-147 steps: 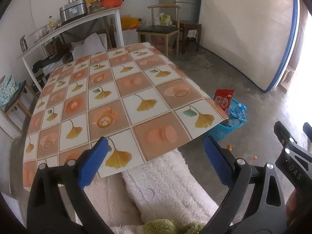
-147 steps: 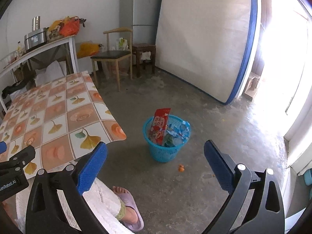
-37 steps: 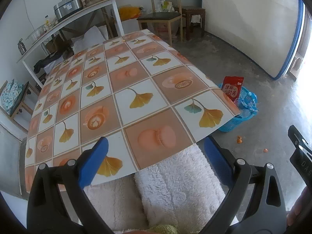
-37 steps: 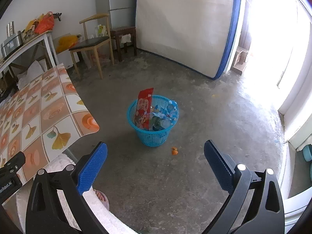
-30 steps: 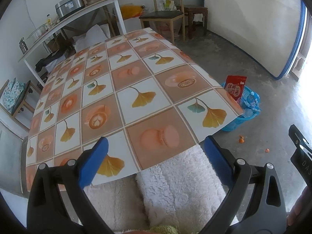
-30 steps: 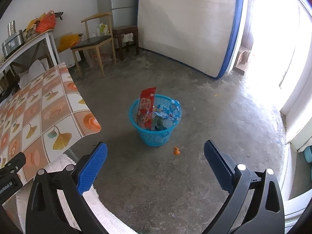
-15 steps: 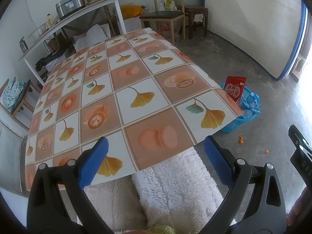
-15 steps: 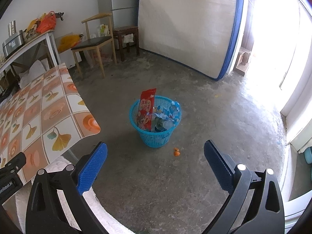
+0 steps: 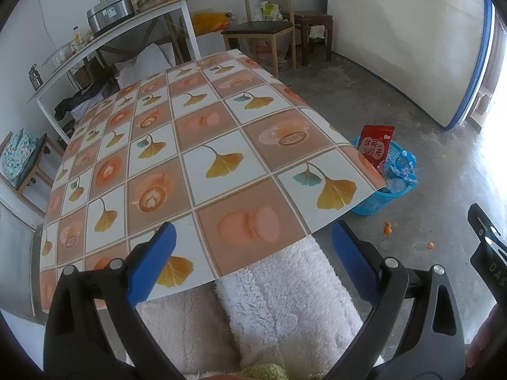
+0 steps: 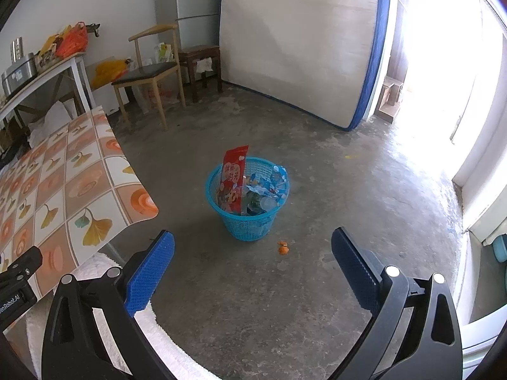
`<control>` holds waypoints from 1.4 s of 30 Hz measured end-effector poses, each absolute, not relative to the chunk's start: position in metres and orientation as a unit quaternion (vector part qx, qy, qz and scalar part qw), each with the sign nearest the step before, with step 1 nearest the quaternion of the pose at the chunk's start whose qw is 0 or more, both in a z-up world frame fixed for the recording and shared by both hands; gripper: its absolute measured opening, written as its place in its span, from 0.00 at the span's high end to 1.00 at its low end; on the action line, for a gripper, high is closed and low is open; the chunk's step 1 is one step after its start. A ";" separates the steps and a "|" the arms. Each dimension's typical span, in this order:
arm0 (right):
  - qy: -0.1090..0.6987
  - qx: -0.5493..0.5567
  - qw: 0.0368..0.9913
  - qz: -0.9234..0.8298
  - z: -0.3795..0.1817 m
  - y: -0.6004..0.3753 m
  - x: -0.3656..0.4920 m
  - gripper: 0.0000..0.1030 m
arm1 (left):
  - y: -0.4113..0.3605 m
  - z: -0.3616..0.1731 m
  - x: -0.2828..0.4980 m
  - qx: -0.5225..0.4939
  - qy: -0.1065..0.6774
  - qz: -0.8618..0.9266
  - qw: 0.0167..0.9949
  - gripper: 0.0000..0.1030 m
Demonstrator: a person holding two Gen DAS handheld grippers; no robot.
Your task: Collect trash
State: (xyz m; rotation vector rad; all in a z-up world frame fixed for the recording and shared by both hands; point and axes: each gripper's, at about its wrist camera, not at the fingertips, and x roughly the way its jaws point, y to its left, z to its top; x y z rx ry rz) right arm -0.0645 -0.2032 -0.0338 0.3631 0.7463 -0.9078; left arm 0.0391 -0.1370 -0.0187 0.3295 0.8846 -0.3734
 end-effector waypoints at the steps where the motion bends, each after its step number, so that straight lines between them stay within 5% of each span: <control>1: 0.349 0.170 0.817 -0.426 -0.034 -0.202 -0.065 0.06 | -0.137 -0.018 0.038 0.158 0.423 -0.179 0.874 0.08; 42: 0.340 0.171 0.818 -0.431 -0.026 -0.197 -0.077 0.06 | -0.137 -0.012 0.028 0.154 0.417 -0.186 0.876 0.08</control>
